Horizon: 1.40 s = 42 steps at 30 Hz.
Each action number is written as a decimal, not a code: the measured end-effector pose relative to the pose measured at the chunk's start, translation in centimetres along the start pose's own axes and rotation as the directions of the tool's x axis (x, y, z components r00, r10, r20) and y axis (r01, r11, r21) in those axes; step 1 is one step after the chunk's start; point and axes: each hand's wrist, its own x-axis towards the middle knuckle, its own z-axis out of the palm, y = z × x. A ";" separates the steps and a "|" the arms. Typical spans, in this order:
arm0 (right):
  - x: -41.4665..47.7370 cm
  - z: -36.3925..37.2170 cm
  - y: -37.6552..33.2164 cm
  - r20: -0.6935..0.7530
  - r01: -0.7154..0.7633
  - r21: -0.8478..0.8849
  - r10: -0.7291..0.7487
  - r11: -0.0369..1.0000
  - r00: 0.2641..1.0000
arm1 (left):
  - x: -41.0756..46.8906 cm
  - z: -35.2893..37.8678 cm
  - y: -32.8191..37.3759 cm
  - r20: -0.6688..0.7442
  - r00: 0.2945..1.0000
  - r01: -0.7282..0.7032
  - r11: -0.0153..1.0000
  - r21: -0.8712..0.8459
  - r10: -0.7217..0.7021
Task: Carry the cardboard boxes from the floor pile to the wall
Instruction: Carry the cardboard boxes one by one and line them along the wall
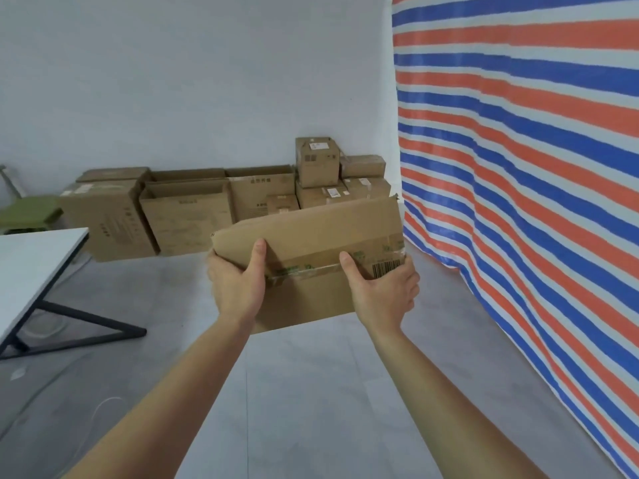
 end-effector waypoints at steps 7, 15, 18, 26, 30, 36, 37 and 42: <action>14.3 16.9 -0.6 0.060 -0.078 0.047 0.075 0.996 0.995 | 19.2 8.0 -2.9 -0.044 0.998 0.047 0.989 0.140 -0.041; 25.4 35.0 -7.9 0.248 -0.054 -0.021 0.057 0.998 0.967 | 40.4 9.2 -3.4 -0.154 0.969 0.215 0.968 0.132 -0.194; 28.6 44.1 -11.3 0.293 0.003 -0.045 0.010 0.999 0.956 | 49.9 7.7 -4.6 -0.205 0.947 0.272 0.957 0.103 -0.247; 34.6 63.9 -14.6 0.281 -0.058 -0.126 0.091 0.990 0.955 | 72.0 7.3 -10.3 -0.149 0.937 0.335 0.933 0.130 -0.315; 40.0 69.6 -15.2 0.202 -0.133 -0.210 0.176 0.968 0.963 | 80.6 10.7 -10.9 -0.047 0.941 0.339 0.921 0.193 -0.336; 50.7 76.6 -13.8 0.047 -0.246 -0.262 0.268 0.933 0.962 | 92.5 19.9 -13.8 0.130 0.912 0.363 0.914 0.182 -0.388; 52.1 77.7 -13.2 0.040 -0.266 -0.270 0.287 0.925 0.957 | 93.8 21.1 -14.5 0.133 0.907 0.373 0.909 0.185 -0.399; 62.6 85.7 -10.6 0.049 -0.328 -0.261 0.352 0.908 0.935 | 103.3 28.8 -17.6 0.128 0.883 0.412 0.876 0.250 -0.452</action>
